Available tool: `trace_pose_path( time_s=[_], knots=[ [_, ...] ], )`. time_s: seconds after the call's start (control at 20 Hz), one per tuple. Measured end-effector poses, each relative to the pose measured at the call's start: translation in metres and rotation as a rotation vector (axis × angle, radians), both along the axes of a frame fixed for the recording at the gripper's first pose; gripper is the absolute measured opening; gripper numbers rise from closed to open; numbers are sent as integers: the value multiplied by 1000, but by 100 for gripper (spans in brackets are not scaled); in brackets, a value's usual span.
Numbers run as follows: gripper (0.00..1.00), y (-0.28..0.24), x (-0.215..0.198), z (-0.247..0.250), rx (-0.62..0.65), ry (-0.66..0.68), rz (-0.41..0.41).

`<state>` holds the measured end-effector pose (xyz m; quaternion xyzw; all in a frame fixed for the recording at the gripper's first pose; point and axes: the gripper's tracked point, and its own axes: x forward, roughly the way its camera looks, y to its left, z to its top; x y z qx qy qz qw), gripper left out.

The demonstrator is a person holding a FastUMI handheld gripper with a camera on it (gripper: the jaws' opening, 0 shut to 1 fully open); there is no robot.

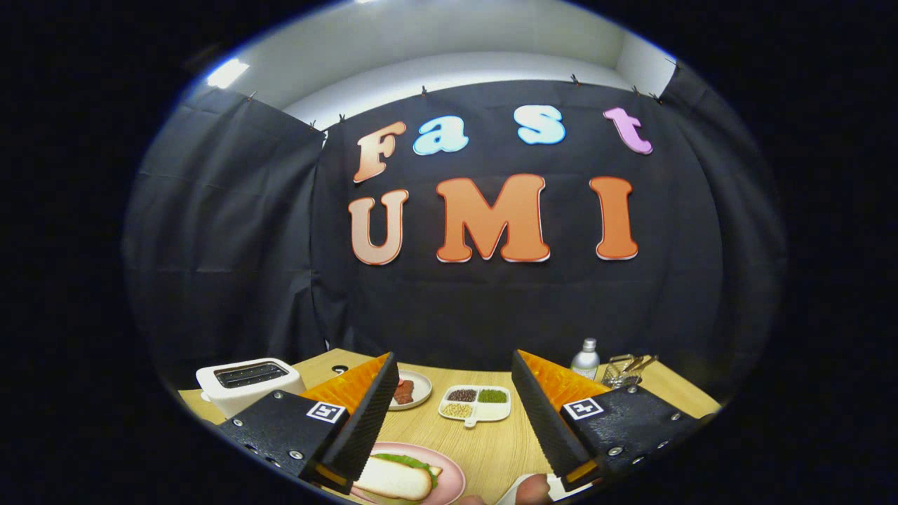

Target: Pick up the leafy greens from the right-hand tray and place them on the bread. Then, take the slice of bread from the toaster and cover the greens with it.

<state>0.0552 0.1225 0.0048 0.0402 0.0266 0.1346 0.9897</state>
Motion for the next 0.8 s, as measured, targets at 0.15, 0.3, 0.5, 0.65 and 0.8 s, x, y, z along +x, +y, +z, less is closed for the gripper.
trace_pose_path(
  time_s=[0.15,0.3,0.5,0.65,0.8],
  knots=[
    [97,-5,-9,19,-12,-77,-35],
    [97,-12,-13,36,-11,-152,-67],
    [97,-16,-22,49,-5,-193,-68],
    [97,-19,-24,53,-15,-208,-69],
    [97,-24,-25,55,-26,-203,-95]
  ],
)
